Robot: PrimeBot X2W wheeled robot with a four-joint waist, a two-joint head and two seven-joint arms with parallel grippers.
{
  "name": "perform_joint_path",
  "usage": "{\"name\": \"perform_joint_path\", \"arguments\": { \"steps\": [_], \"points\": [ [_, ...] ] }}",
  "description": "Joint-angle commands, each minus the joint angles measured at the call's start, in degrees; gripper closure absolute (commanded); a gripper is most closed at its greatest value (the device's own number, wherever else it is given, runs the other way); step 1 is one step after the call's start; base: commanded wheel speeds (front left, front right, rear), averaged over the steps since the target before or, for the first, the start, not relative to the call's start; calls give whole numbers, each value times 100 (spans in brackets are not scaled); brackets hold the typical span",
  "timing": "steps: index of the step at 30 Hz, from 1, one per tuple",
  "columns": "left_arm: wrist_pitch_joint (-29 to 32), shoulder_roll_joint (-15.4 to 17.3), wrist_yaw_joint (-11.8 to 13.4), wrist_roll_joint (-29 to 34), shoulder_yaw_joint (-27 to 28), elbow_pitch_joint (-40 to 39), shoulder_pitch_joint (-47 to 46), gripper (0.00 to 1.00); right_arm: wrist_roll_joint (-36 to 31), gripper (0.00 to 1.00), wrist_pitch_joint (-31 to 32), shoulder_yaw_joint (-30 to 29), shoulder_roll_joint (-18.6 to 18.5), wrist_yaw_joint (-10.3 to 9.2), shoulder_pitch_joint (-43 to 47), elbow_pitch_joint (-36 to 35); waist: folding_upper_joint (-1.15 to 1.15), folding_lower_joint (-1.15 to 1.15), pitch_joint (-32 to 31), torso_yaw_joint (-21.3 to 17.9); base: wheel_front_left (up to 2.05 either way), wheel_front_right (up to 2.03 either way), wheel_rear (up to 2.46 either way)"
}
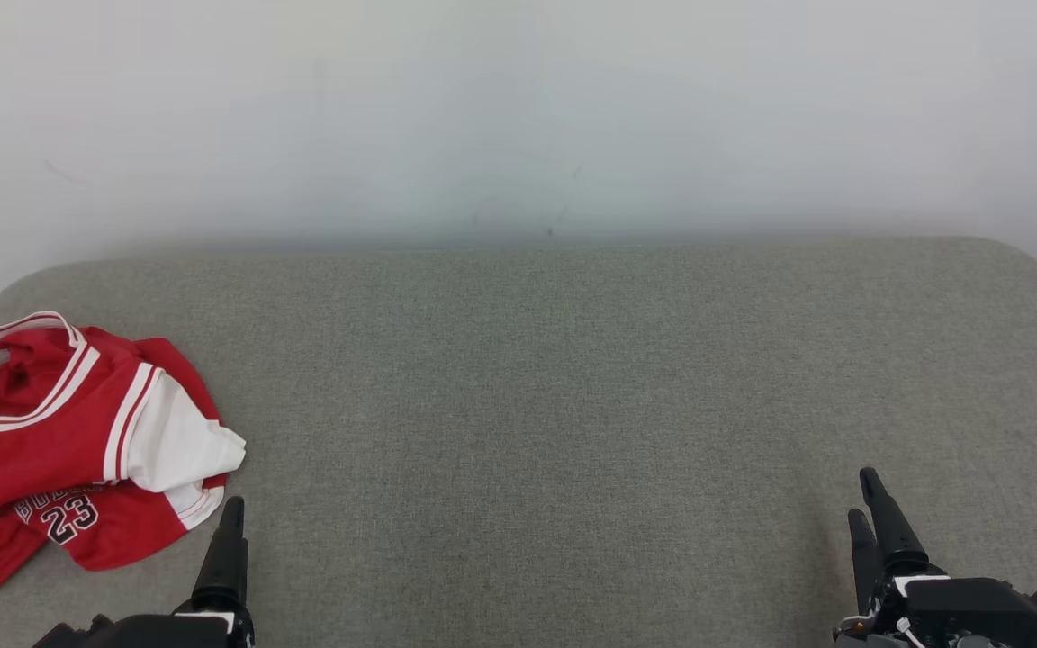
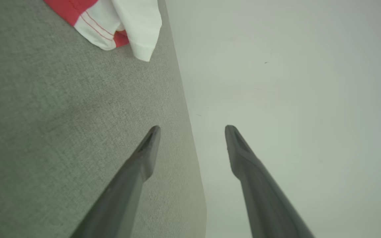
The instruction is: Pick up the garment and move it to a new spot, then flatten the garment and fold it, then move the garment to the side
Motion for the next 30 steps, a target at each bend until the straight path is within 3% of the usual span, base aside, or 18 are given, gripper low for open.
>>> {"name": "perform_joint_path", "arguments": {
  "steps": [1,21,30],
  "points": [
    [-72,32,0,270,36,-136,25,0,-236,0,-78,58,-22,21,-22,-126,0,0,-13,-3,0,0,0],
    [-503,39,190,2895,-273,-505,397,0,-2105,0,-523,343,-22,28,183,-110,0,0,-142,-9,0,0,0],
    [-678,98,332,4111,-501,-467,529,0,-3385,0,-696,392,-24,32,220,5,0,0,-204,-25,0,0,0]
  ]
}}
